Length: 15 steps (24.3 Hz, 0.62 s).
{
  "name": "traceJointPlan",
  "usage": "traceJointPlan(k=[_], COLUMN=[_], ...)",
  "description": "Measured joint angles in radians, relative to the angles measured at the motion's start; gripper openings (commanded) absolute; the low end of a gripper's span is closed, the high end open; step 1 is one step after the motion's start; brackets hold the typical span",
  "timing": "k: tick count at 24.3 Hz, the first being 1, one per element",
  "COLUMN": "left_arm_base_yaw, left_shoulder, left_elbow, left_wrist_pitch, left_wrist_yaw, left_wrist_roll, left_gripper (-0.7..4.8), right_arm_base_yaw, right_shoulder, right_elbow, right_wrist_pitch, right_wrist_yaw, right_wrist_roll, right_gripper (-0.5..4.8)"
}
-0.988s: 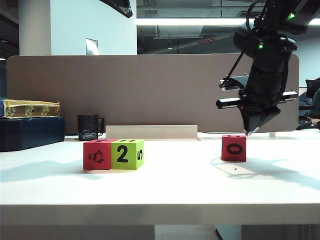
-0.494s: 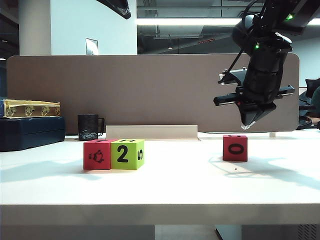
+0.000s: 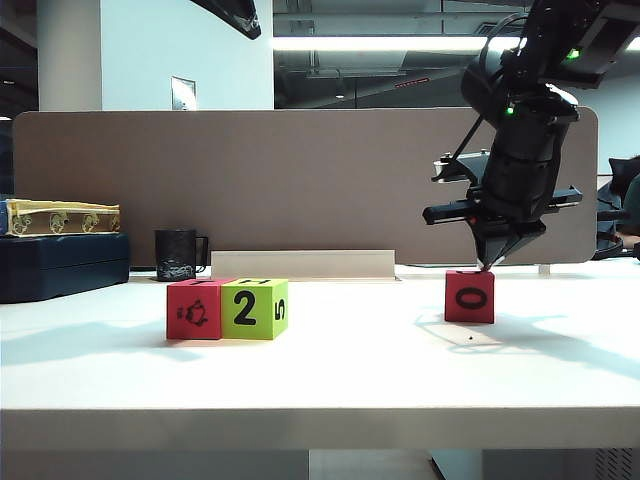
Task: Select the appropriate blocks from the scattered letter blocks on the table and arrange them in a row to spell out "THU".
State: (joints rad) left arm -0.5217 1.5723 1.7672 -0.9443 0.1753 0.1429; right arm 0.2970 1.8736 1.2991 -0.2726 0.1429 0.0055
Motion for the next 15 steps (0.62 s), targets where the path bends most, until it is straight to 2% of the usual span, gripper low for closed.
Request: traceJointPlan(k=[9,15], left_arm_base_yaw=[0.000,0.000], left_shoulder=[0.000,0.000], left_elbow=[0.000,0.000], left_wrist_pitch=[0.000,0.000], left_wrist_yaw=[0.000,0.000], left_wrist_roll=[0.000,0.000], left_gripper=[-0.06,-0.06], right_arm_base_yaw=[0.007,0.071], right_shoulder=[-0.009,-0.041], right_elbow=[0.006,0.001], right_wrist_pitch=[-0.060,-0.122], right_wrist_yaw=[-0.031,-0.050], right_wrist_roll=[0.008,0.012], right_gripper=[-0.05,-0.05])
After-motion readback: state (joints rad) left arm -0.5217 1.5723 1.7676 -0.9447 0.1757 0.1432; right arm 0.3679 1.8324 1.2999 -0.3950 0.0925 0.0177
